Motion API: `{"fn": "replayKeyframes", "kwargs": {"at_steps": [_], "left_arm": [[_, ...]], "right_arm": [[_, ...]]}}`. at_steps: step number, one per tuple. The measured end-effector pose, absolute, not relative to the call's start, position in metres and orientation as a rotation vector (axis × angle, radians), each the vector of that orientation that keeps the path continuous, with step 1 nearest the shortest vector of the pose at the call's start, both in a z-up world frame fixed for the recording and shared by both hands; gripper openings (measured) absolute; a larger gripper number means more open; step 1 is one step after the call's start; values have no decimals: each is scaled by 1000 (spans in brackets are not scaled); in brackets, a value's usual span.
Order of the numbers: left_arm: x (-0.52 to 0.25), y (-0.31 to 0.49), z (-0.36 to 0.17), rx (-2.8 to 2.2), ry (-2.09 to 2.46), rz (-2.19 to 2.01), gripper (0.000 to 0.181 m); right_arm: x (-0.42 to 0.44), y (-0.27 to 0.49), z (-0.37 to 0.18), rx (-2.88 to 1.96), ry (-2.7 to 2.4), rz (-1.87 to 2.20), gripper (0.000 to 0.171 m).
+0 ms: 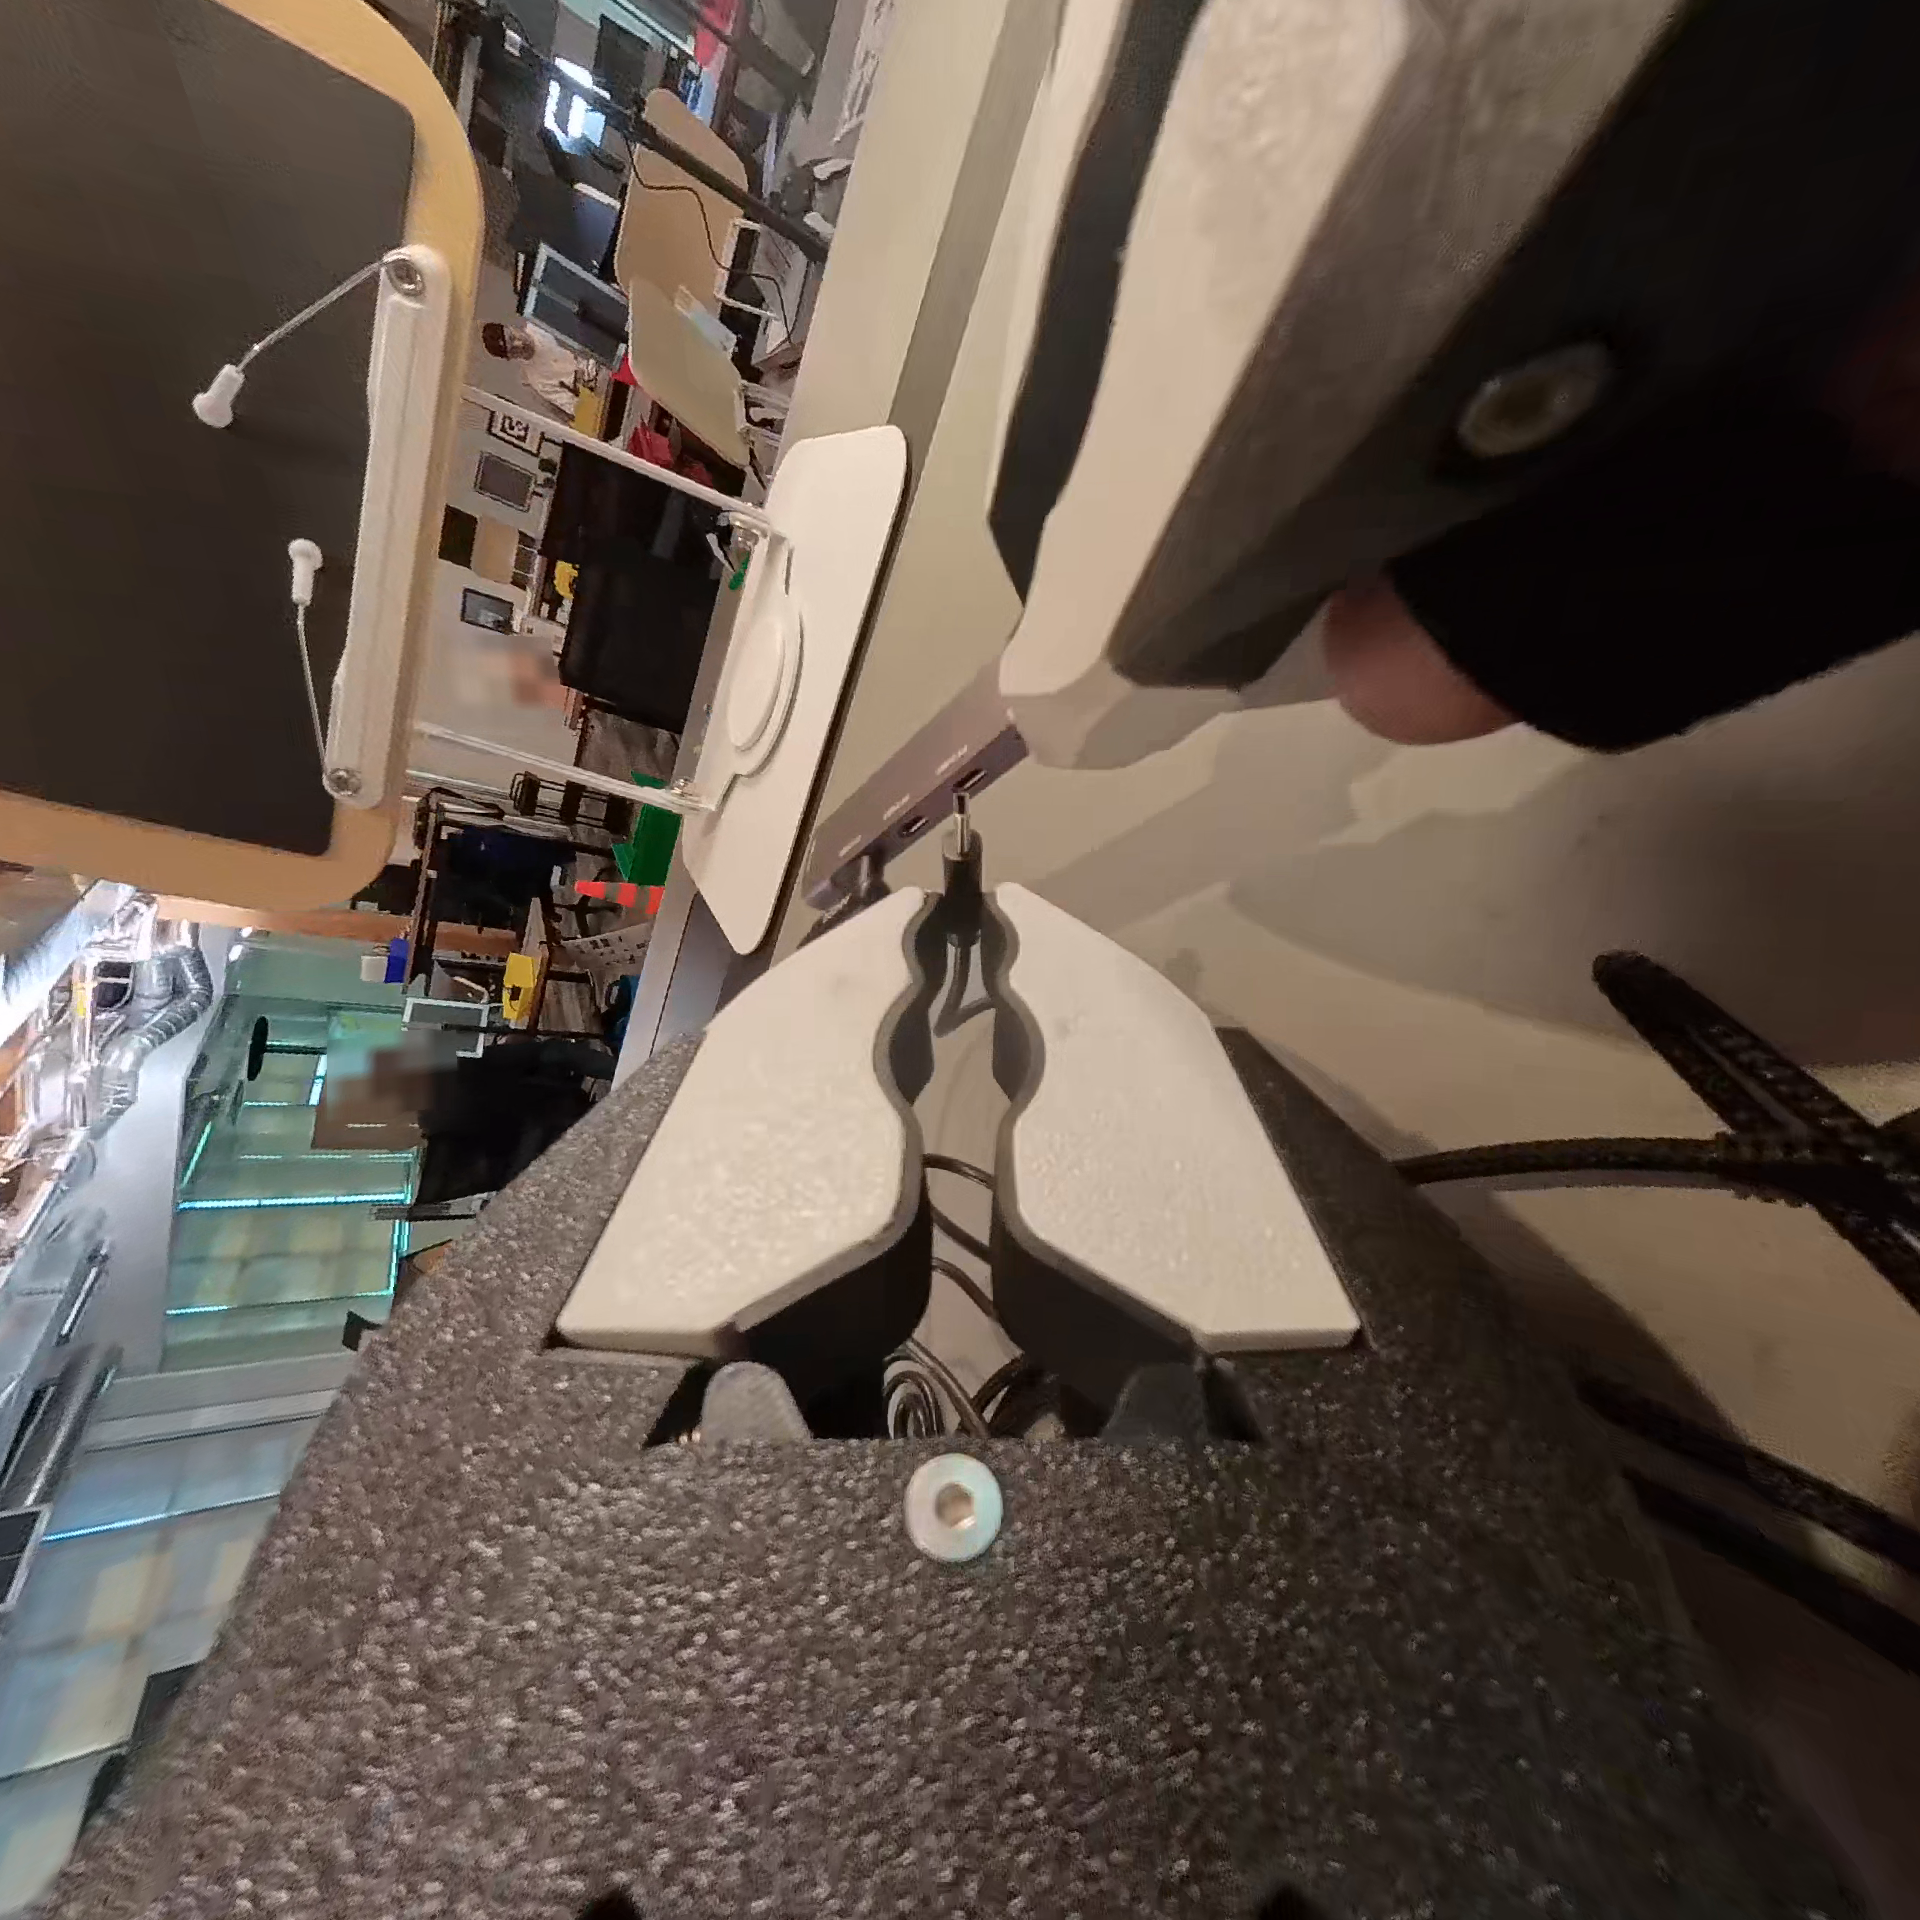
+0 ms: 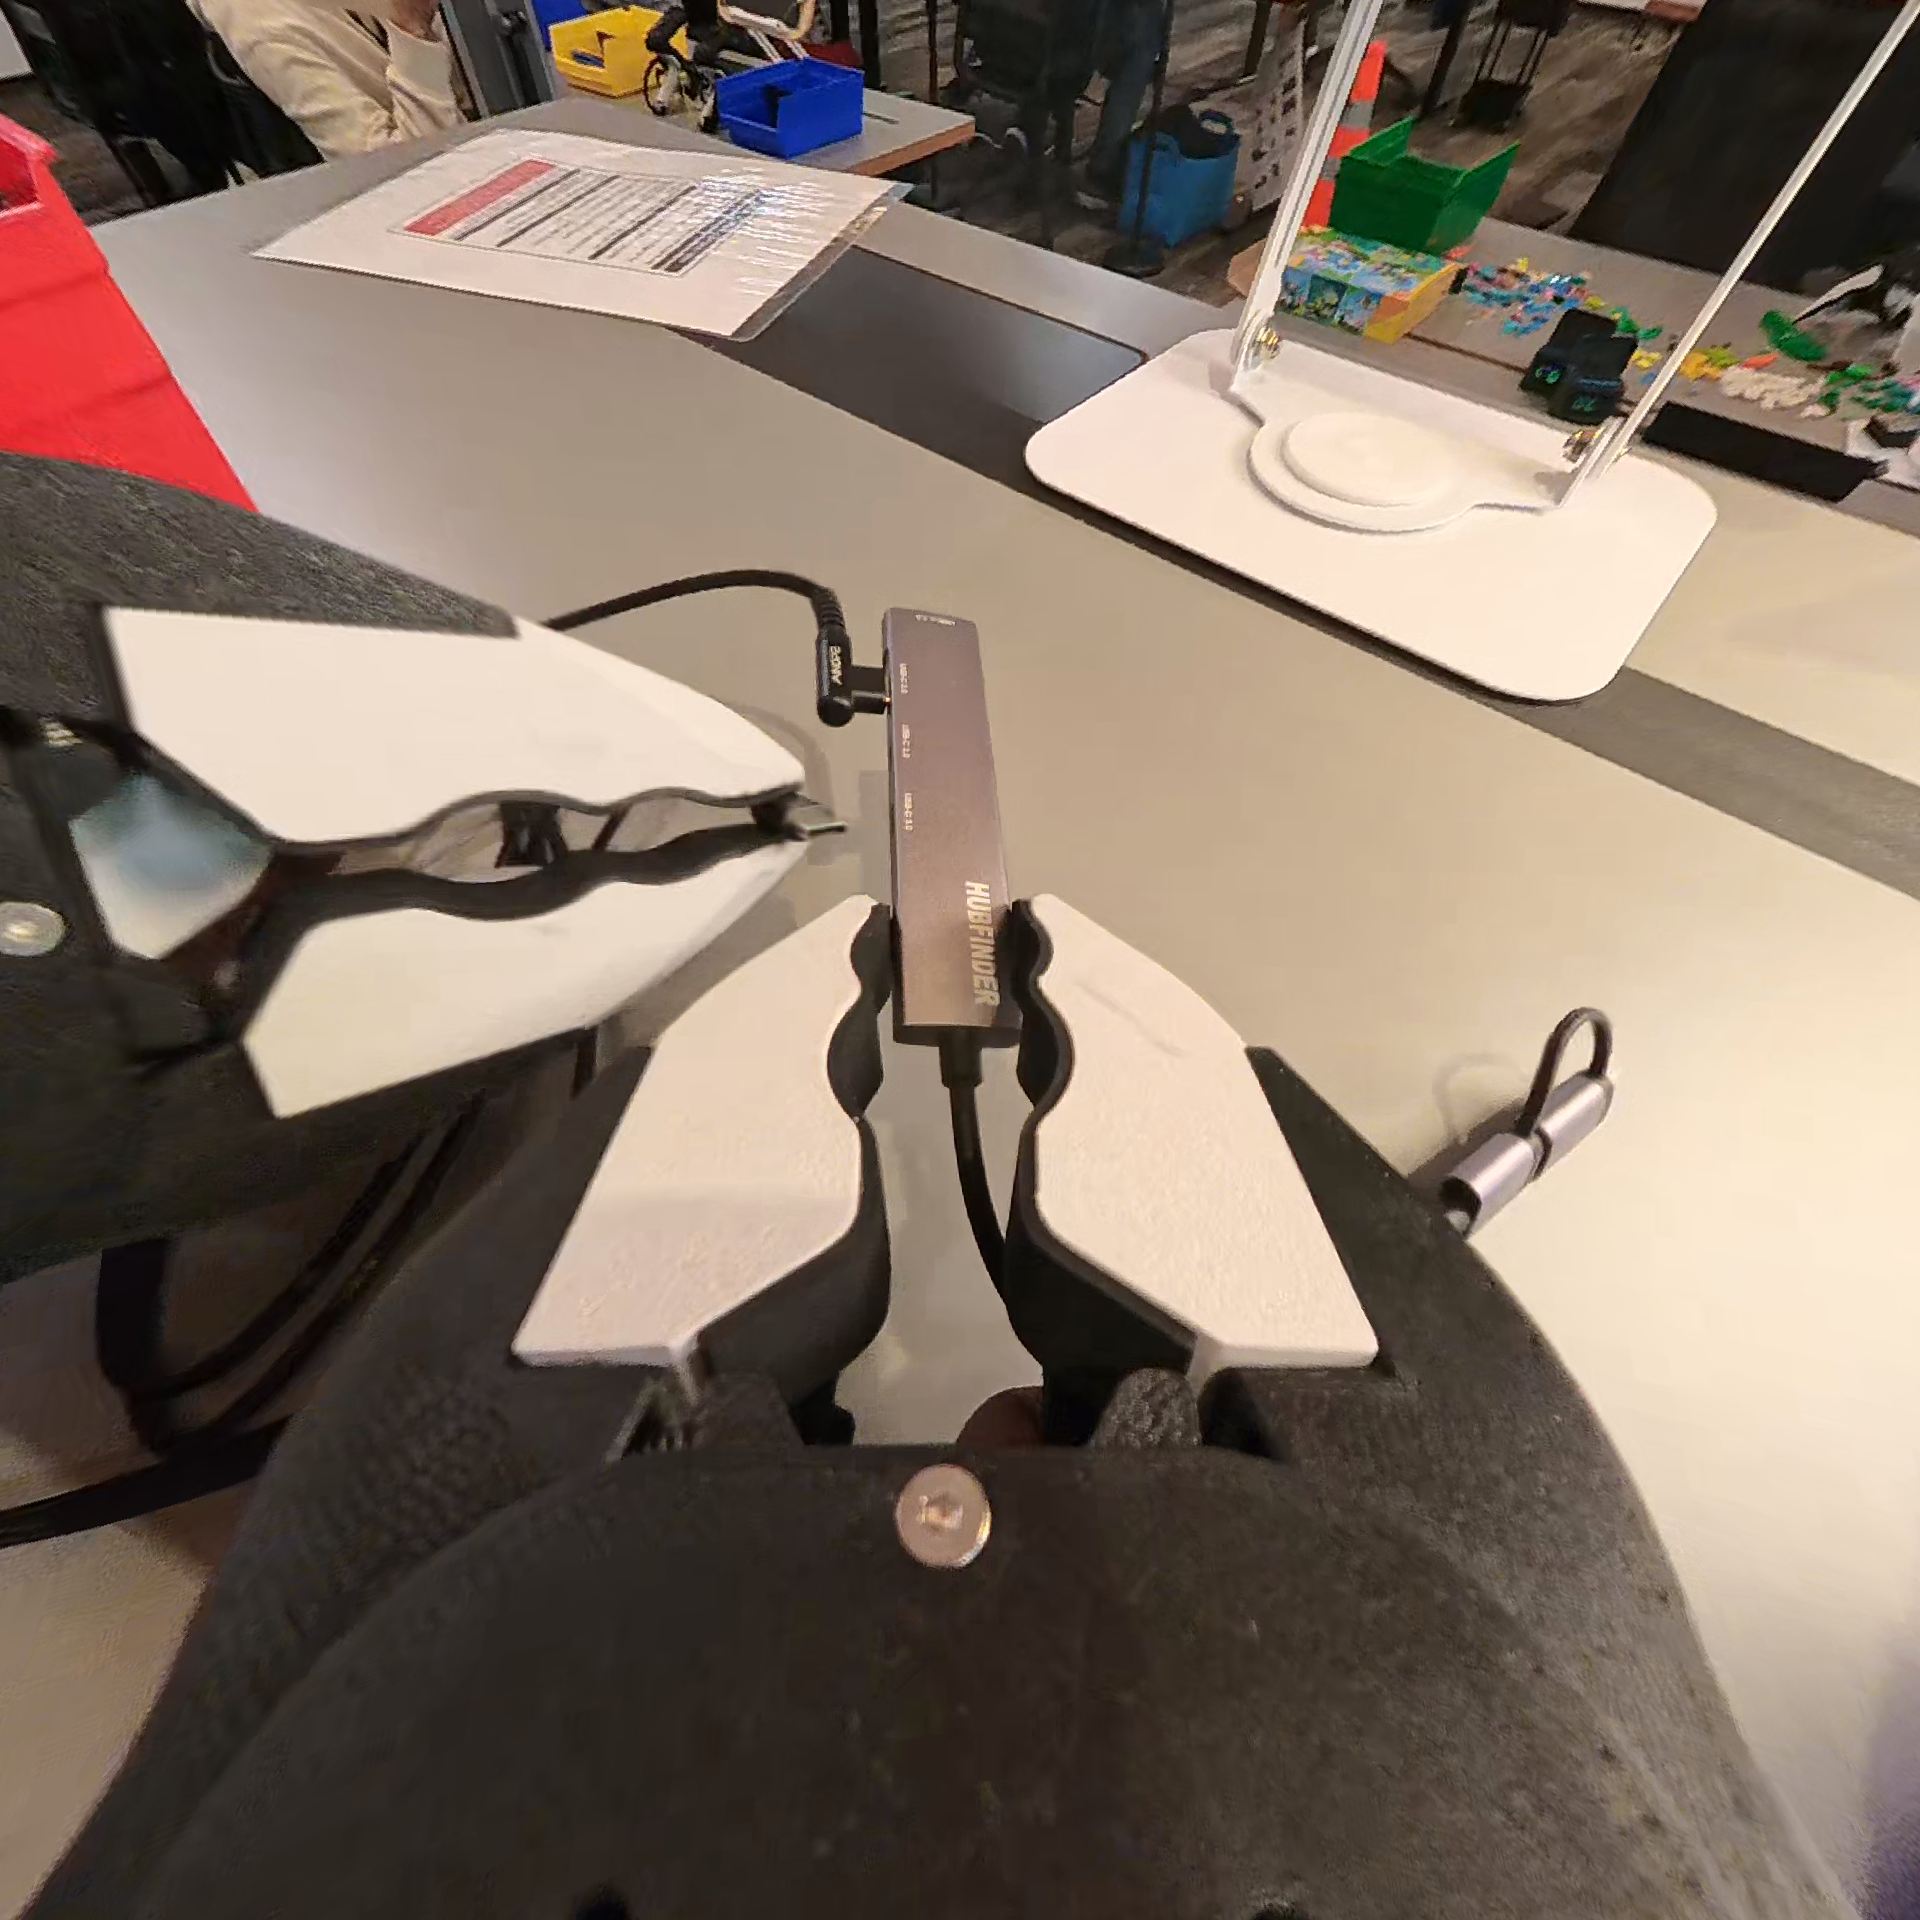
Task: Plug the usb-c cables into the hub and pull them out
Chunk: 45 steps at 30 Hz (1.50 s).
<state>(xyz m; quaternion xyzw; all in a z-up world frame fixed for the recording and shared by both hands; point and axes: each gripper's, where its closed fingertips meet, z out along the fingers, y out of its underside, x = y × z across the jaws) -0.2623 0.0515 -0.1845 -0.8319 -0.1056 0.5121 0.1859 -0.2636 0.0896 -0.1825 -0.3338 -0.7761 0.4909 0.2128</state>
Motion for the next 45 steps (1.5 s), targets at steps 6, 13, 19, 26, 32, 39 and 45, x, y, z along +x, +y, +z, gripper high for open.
{"fn": "replayKeyframes", "kwargs": {"at_steps": [6, 13, 19, 26, 32, 39, 45], "left_arm": [[-268, 46, -193, -2371, -279, 1500, 7], [-269, 47, -196, -2381, -298, 1530, 6], [-271, 47, -199, -2390, -291, 1542, 6], [-269, 51, -203, -2372, -310, 1451, 6], [-264, 56, -209, -2340, -398, 1271, 7], [-255, 57, -212, -2227, -581, 887, 6], [-242, 63, -211, -2132, -697, 507, 7]], "right_arm": [[-261, 88, -185, -948, -2178, 1372, 22], [-259, 85, -188, -943, -2203, 1355, 22], [-258, 85, -190, -941, -2221, 1346, 22], [-258, 85, -193, -938, -2246, 1331, 22], [-258, 88, -195, -926, -2266, 1321, 22], [-260, 91, -193, -880, -2279, 1343, 22], [-256, 88, -188, -744, -2294, 1385, 22]]}}
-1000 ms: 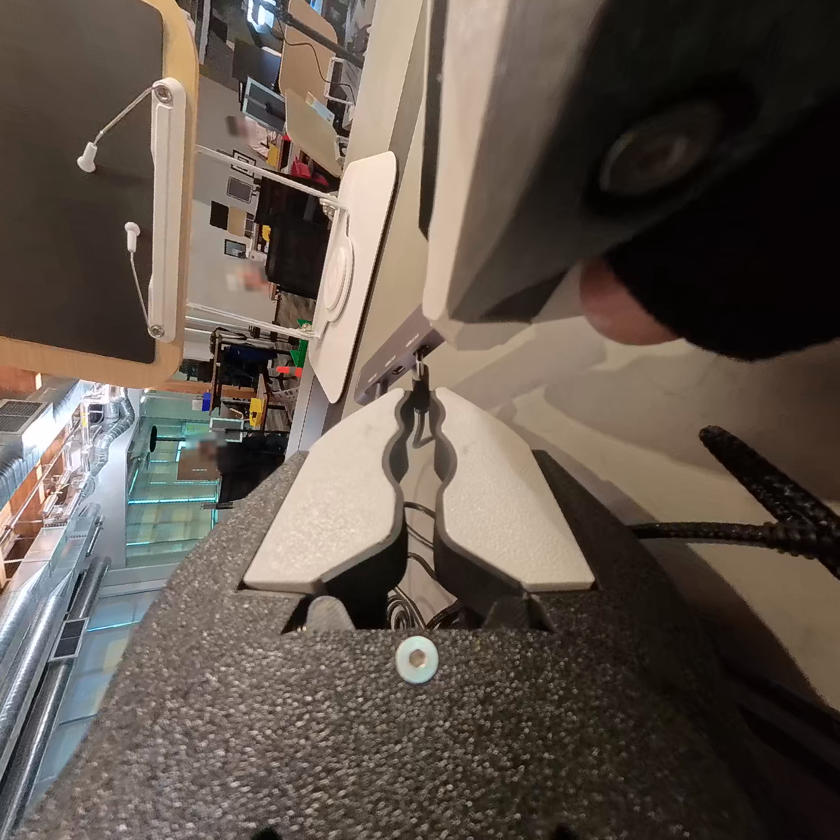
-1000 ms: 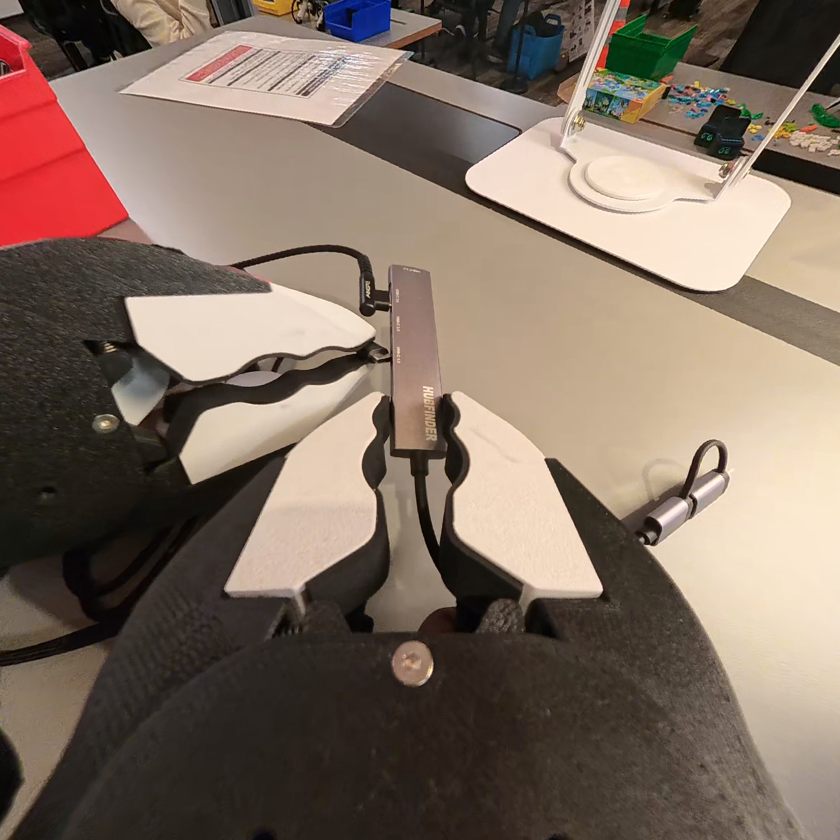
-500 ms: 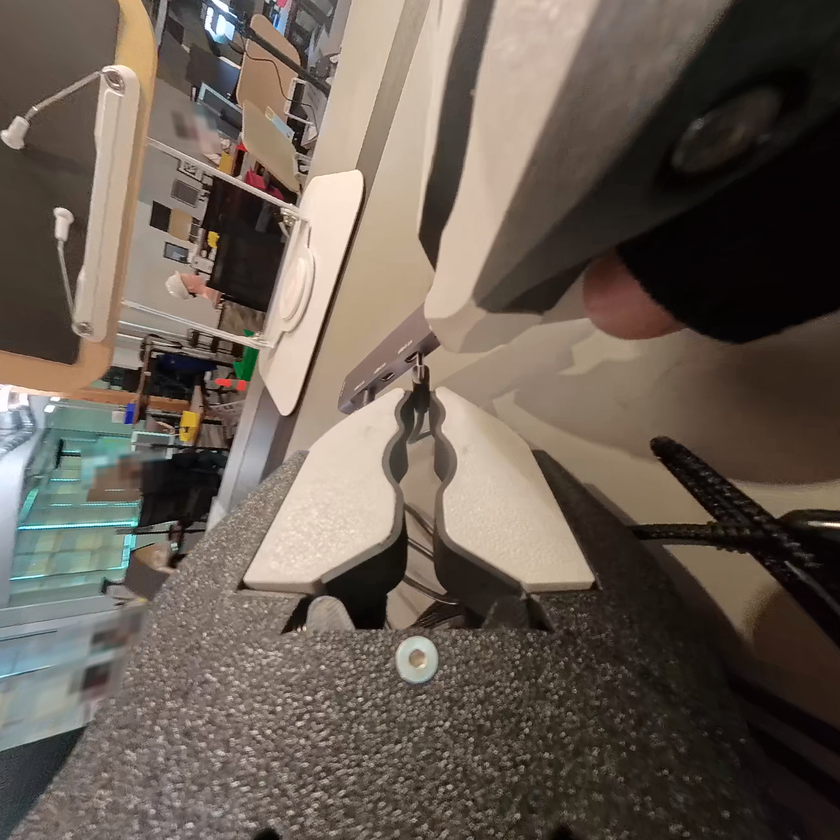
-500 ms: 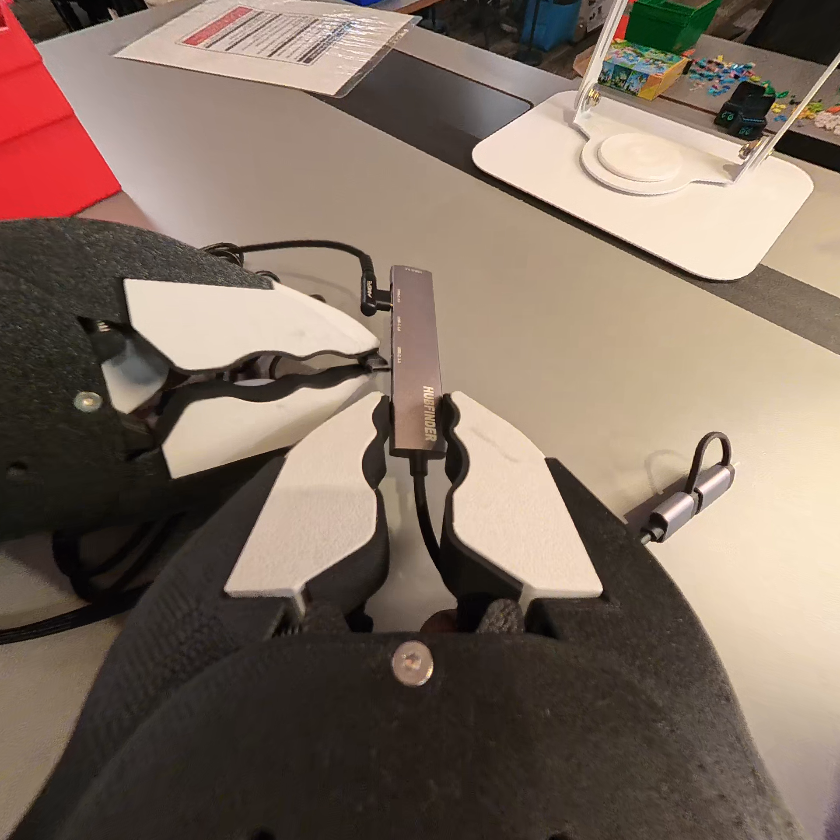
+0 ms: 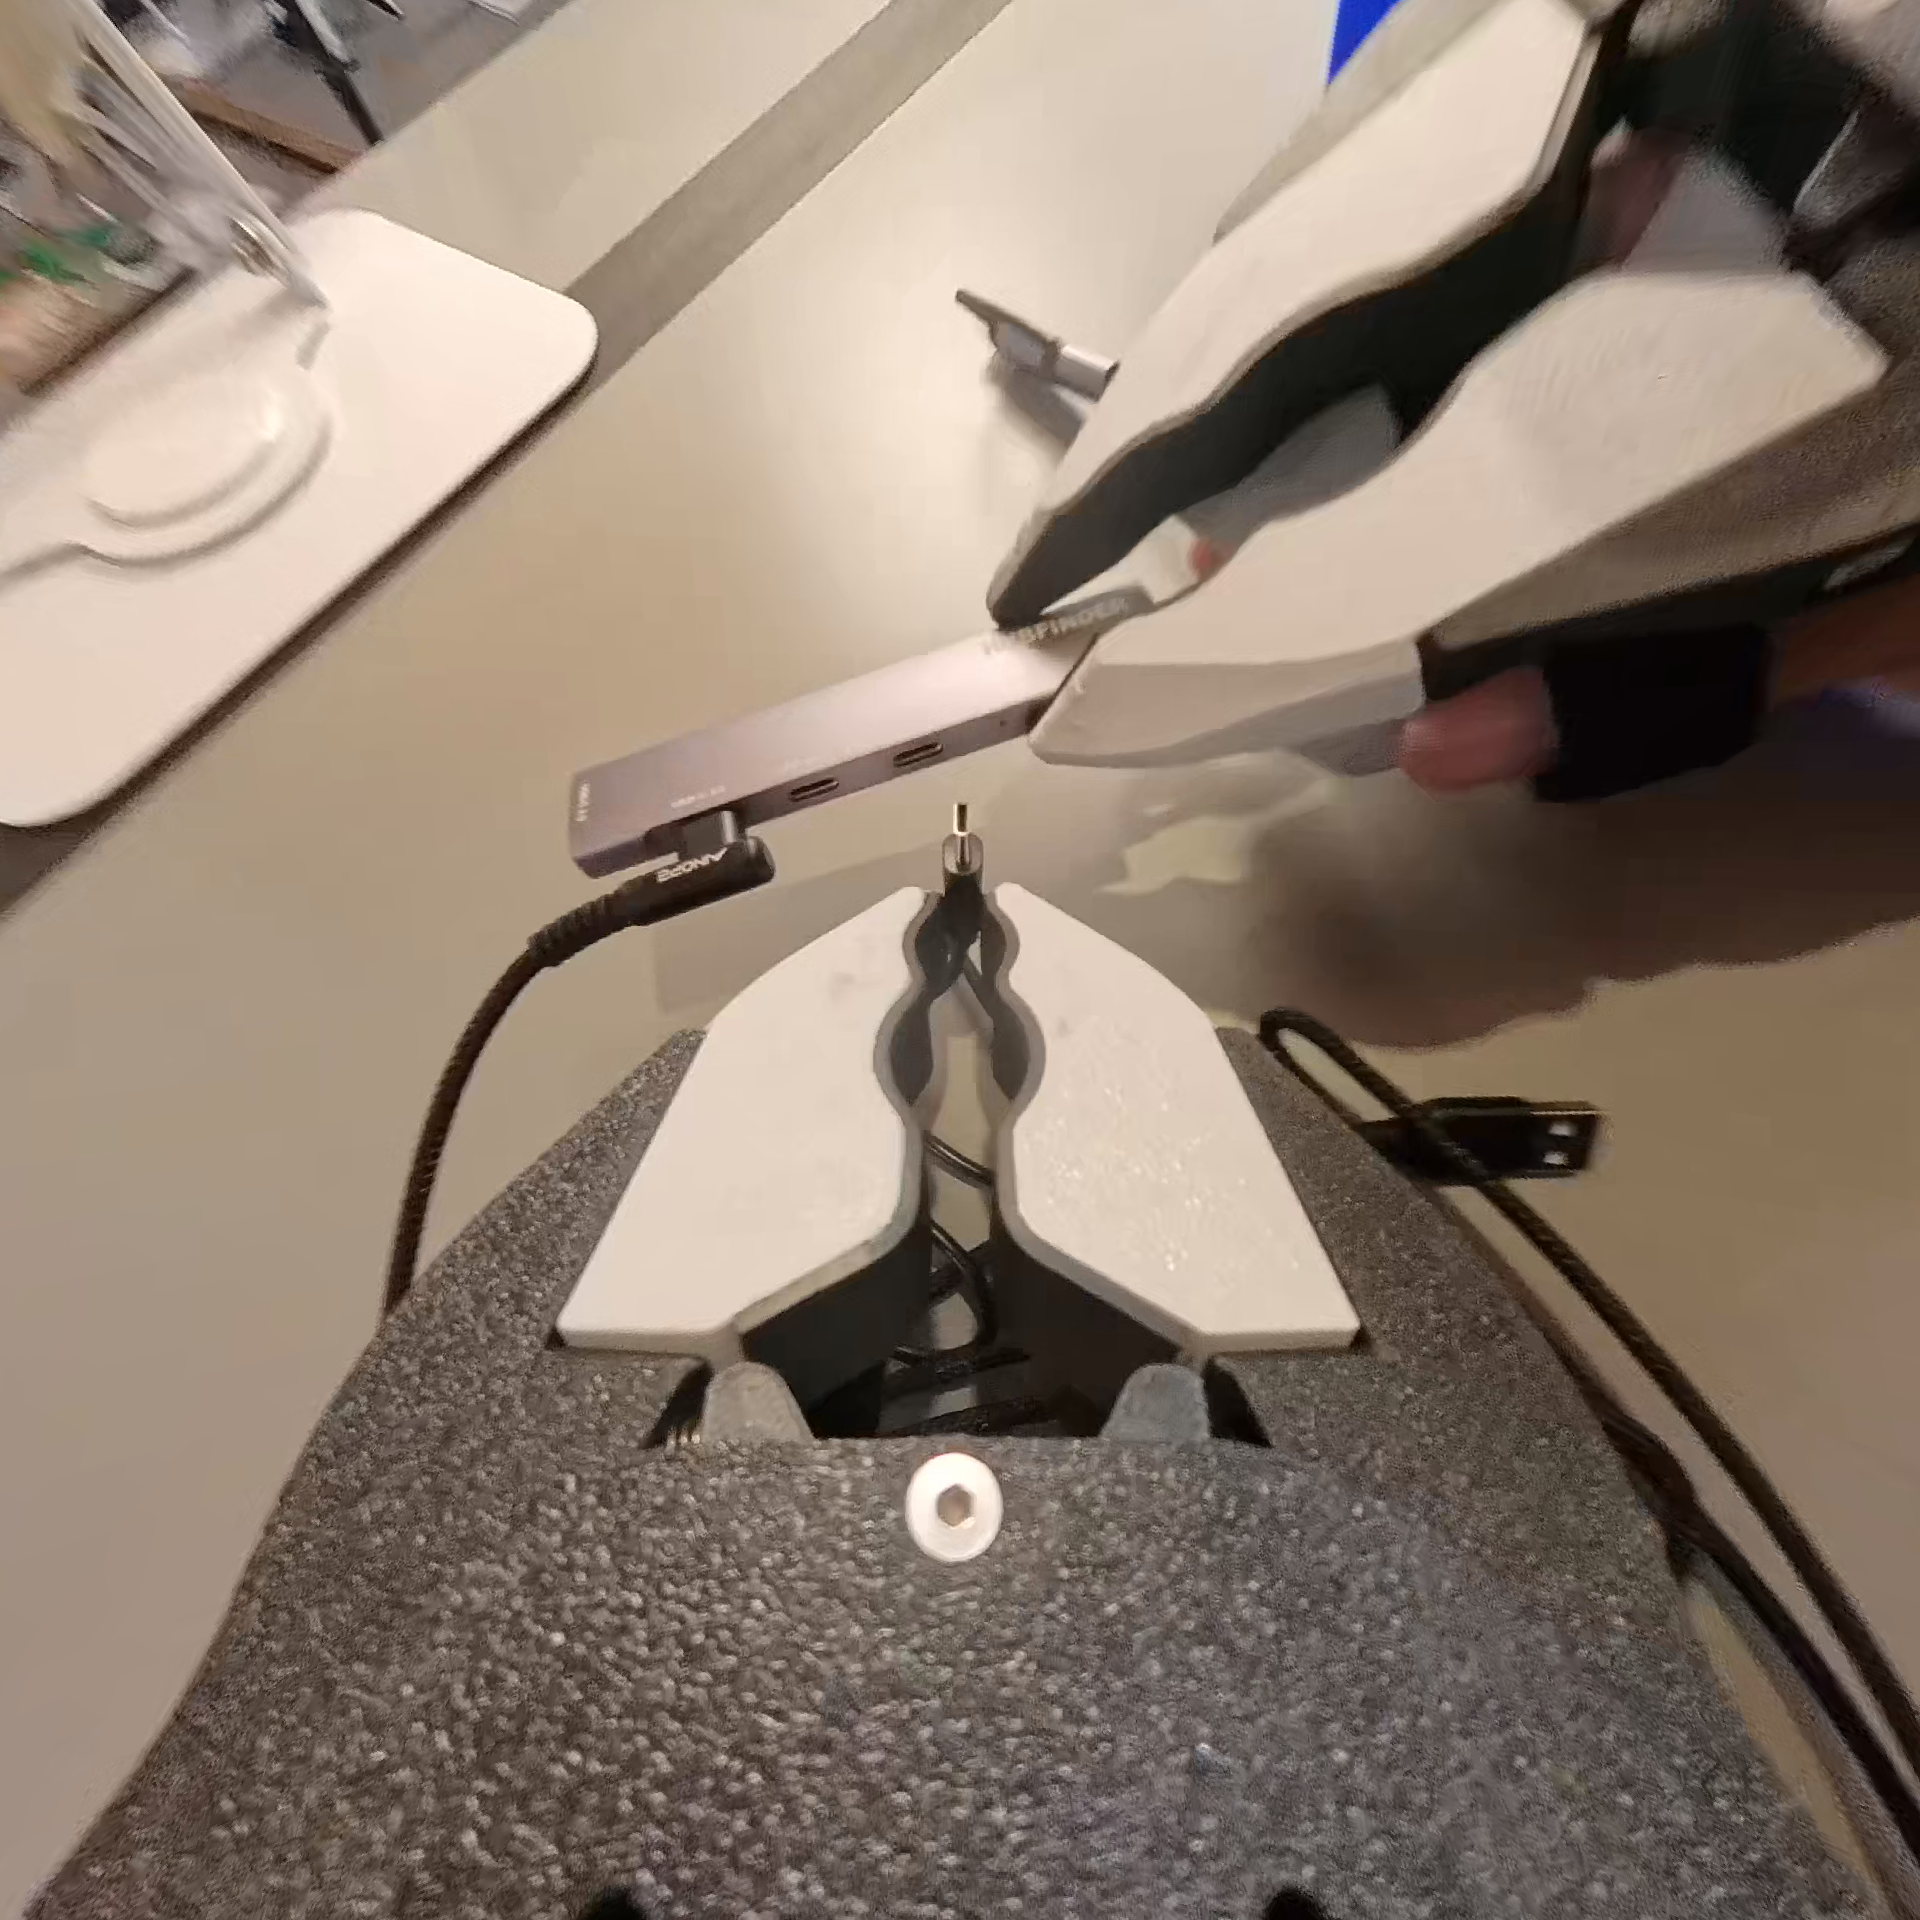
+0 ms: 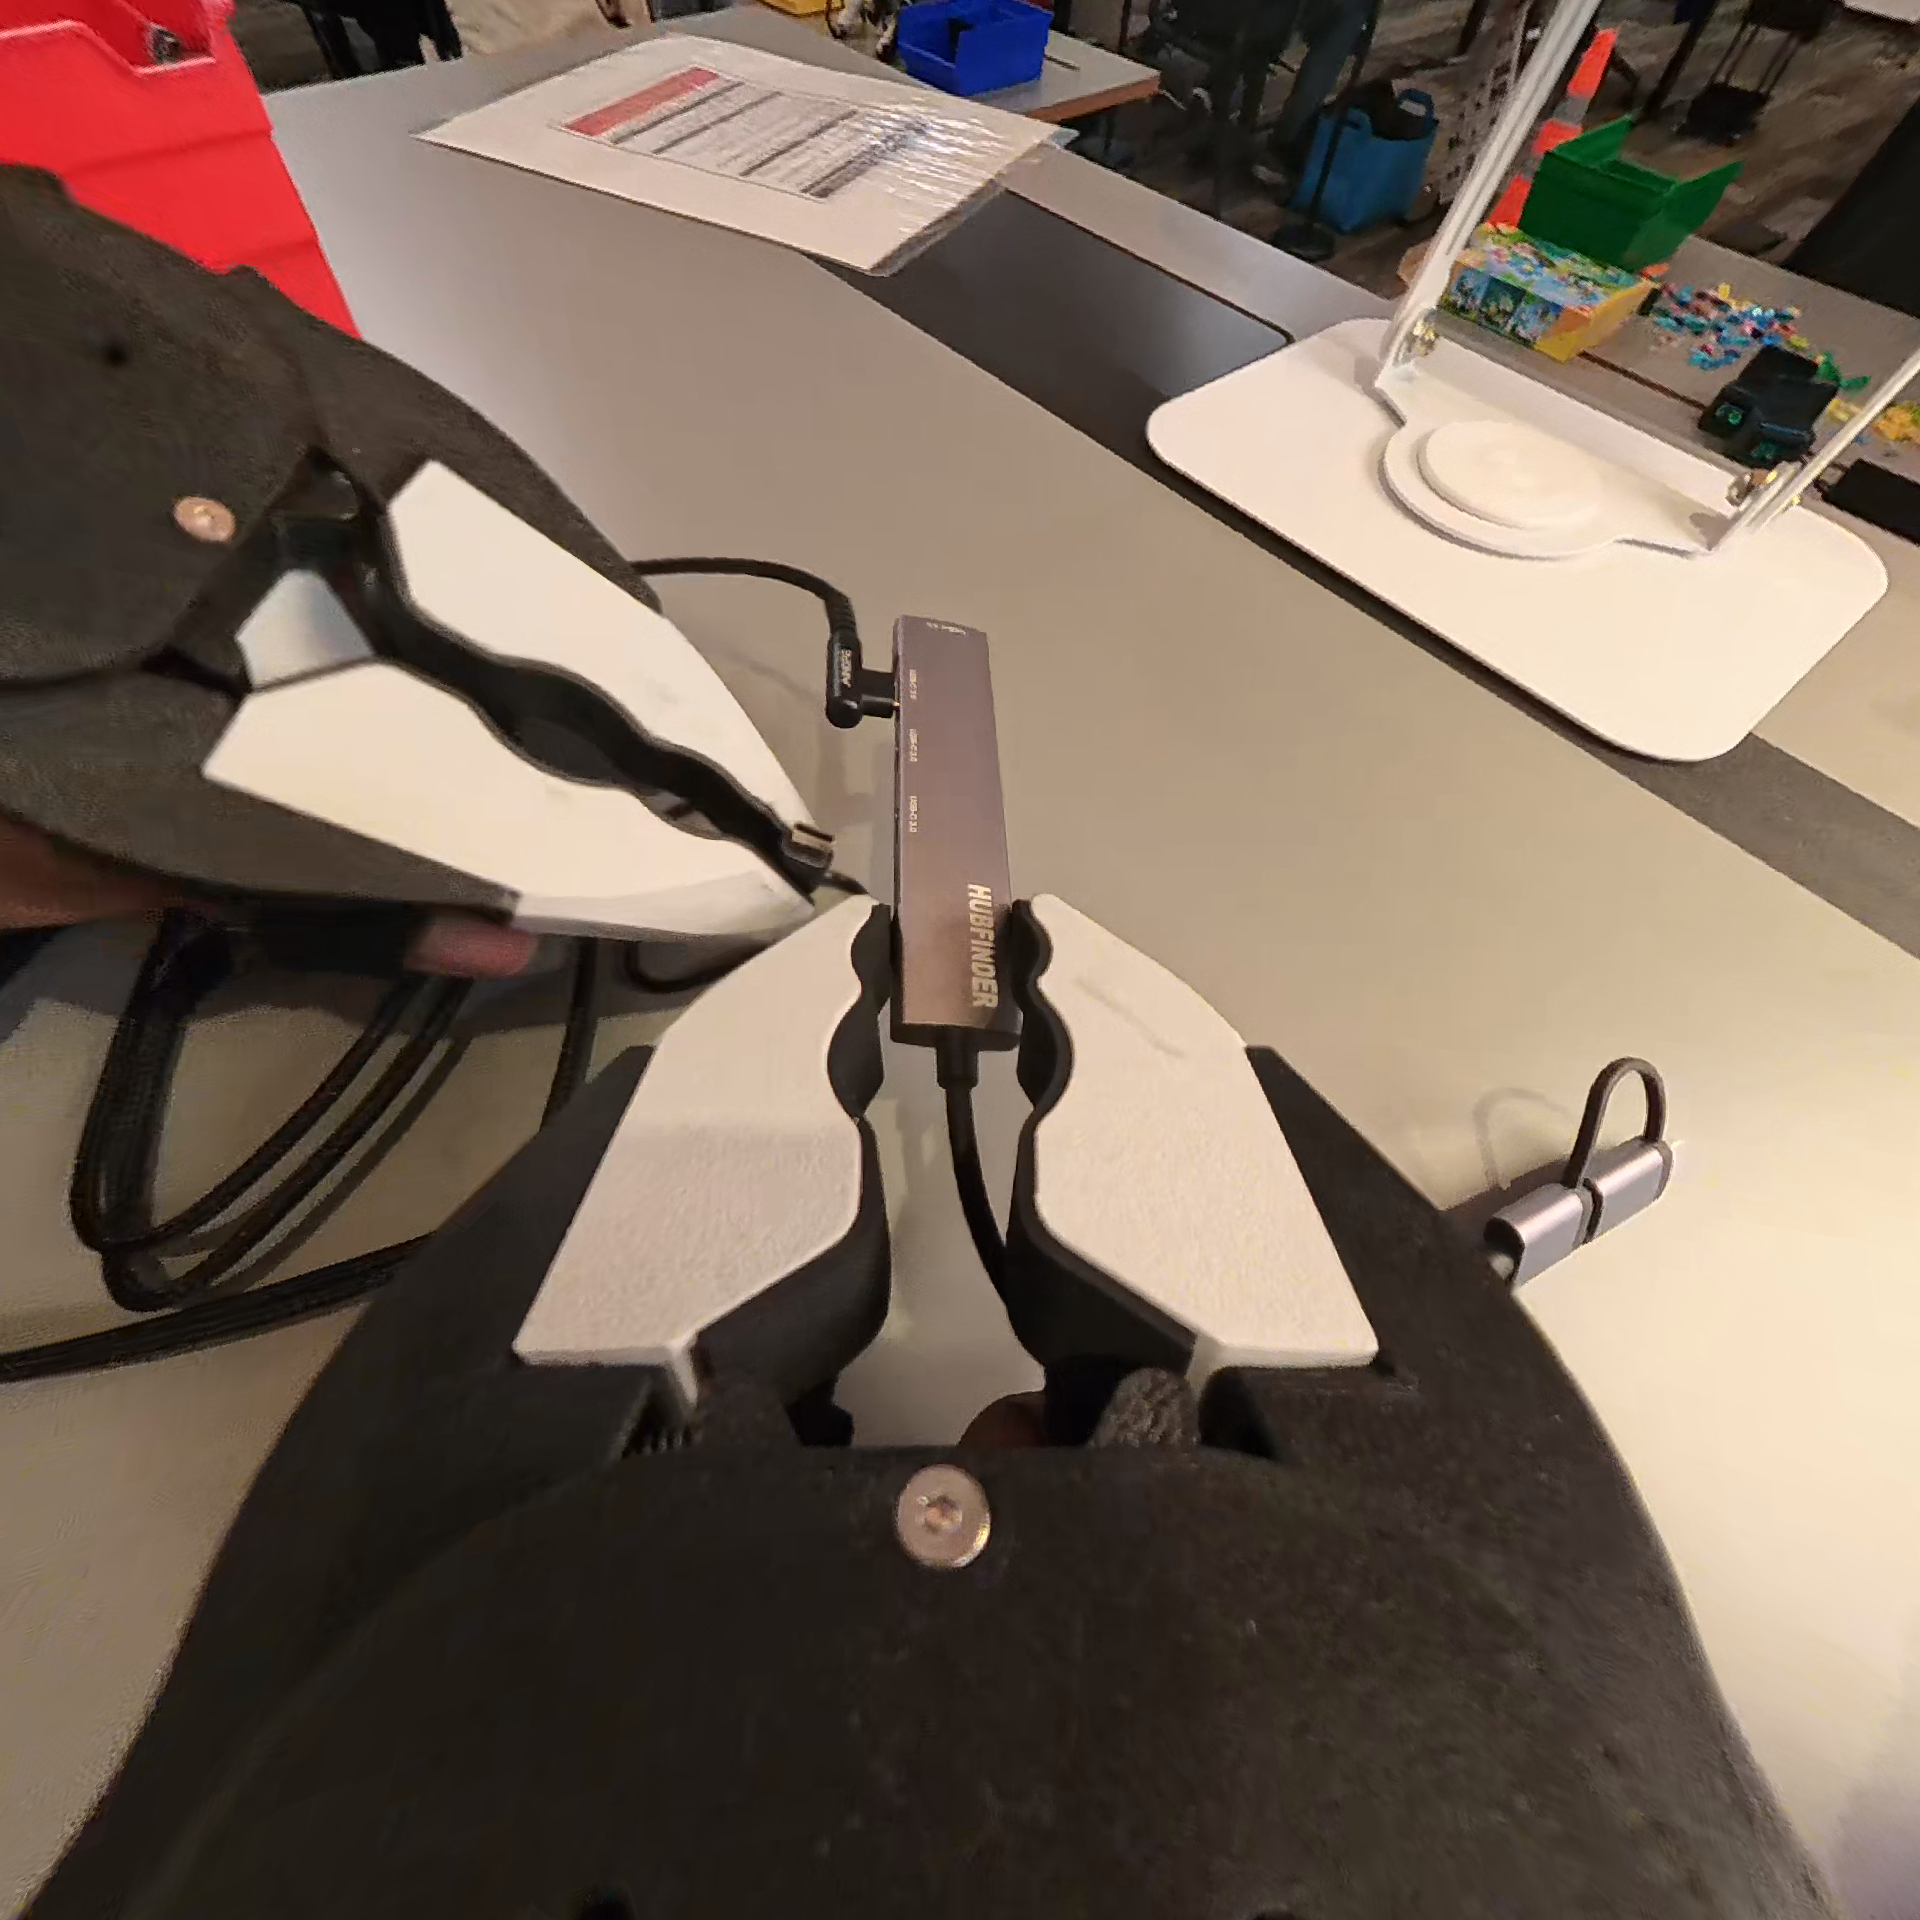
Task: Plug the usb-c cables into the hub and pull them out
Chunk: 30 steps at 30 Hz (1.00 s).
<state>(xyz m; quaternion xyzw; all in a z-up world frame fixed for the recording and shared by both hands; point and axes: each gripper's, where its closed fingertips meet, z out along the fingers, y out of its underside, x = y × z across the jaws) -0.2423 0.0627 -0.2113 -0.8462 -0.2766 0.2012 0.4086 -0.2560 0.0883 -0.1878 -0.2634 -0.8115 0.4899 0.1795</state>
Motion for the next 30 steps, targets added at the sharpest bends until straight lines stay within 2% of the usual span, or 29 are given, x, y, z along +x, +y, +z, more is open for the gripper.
{"fn": "replayKeyframes", "kwargs": {"at_steps": [7, 18, 21, 24, 30], "left_arm": [[-221, 72, -202, -1852, -902, -127, 6], [-205, 69, -196, -1729, -909, -433, 7], [-198, 72, -192, -1712, -875, -507, 7], [-191, 74, -189, -1711, -830, -556, 7], [-179, 73, -177, -1667, -751, -662, 6]], "right_arm": [[-244, 81, -182, -575, -2323, 1453, 22], [-231, 88, -200, -334, -2459, 1318, 22], [-227, 88, -203, -245, -2451, 1273, 5], [-225, 88, -201, -190, -2425, 1269, 18], [-206, 76, -180, 139, -2209, 1295, 34]]}}
